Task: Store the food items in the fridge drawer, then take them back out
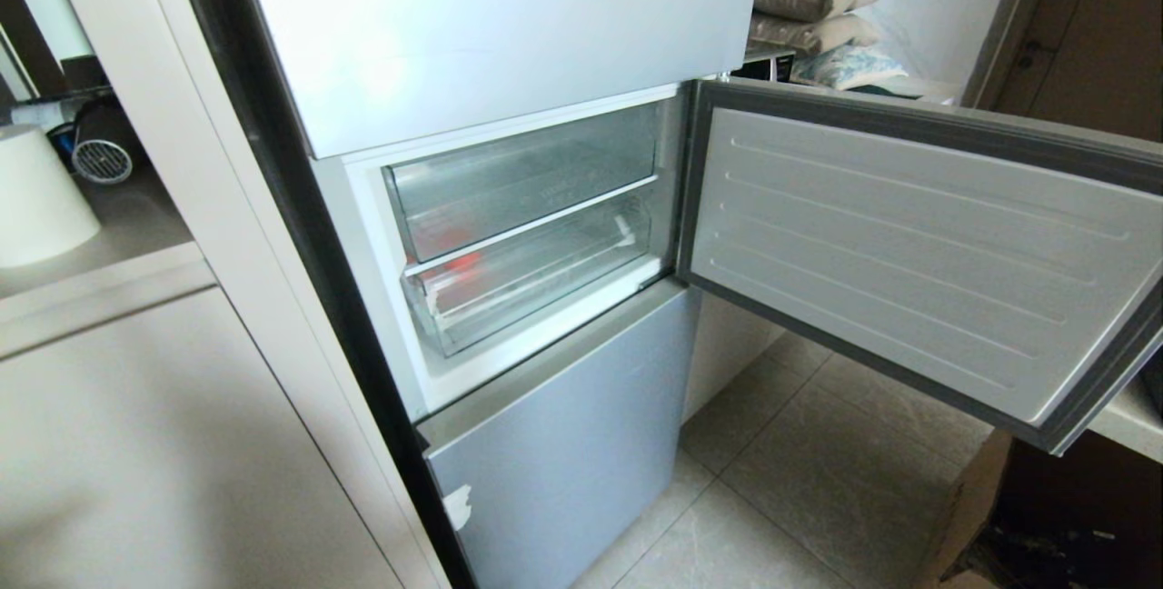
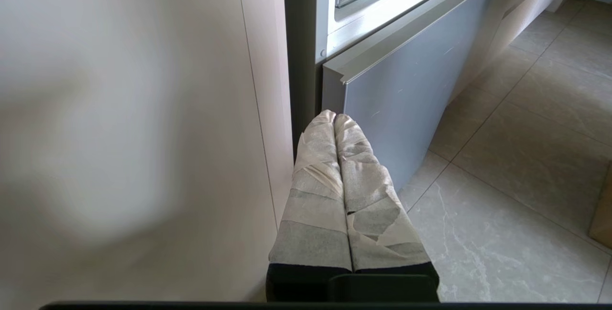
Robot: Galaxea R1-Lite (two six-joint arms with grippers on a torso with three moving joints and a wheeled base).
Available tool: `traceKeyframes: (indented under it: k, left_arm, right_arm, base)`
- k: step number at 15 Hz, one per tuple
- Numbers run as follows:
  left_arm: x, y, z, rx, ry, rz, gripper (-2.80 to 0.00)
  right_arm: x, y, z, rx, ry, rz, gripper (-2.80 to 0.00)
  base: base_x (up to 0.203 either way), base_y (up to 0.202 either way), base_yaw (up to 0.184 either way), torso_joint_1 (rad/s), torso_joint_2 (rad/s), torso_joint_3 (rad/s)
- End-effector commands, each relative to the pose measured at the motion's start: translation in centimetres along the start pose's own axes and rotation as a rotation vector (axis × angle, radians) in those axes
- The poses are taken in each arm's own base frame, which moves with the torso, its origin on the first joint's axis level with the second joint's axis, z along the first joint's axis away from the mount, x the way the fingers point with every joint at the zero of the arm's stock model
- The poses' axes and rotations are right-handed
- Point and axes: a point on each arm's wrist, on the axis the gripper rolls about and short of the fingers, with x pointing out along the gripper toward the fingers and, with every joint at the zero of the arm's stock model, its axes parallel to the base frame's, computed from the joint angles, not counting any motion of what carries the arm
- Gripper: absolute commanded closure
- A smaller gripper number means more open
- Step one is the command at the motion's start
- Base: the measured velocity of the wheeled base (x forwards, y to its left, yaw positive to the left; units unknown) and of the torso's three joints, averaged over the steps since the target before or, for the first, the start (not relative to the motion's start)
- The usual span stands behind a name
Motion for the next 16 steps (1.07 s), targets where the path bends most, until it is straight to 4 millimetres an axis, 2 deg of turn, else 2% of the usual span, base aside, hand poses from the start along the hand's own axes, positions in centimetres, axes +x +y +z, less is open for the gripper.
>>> traceKeyframes:
  k: [1, 6, 9, 13, 16]
  left_arm:
    - [0.0, 0.0, 0.0, 0.000, 0.000, 0.000, 0.00]
    - [0.0, 0.0, 0.0, 0.000, 0.000, 0.000, 0.00]
    - [0.0, 0.0, 0.0, 0.000, 0.000, 0.000, 0.00]
    - [0.0, 0.0, 0.0, 0.000, 0.000, 0.000, 0.00]
    - [0.0, 0.0, 0.0, 0.000, 0.000, 0.000, 0.00]
  right_arm:
    - [1.5, -1.0, 0.5, 0.061, 0.104, 0.008, 0.00]
    - [3.2, 0.3, 2.0, 0.114, 0.182, 0.089, 0.00]
    - [4.2, 0.0, 2.4, 0.115, 0.245, 0.110, 0.00]
    - [4.0, 0.3, 2.2, 0.168, 0.404, 0.153, 0.00]
    - [3.4, 0.9, 1.7, 0.165, 0.433, 0.163, 0.00]
  base:
    - [0.000, 0.000, 0.000, 0.000, 0.00, 0.000]
    - [0.000, 0.000, 0.000, 0.000, 0.00, 0.000]
    - [0.000, 0.000, 0.000, 0.000, 0.00, 0.000]
    - [0.000, 0.000, 0.000, 0.000, 0.00, 0.000]
    - [0.000, 0.000, 0.000, 0.000, 0.00, 0.000]
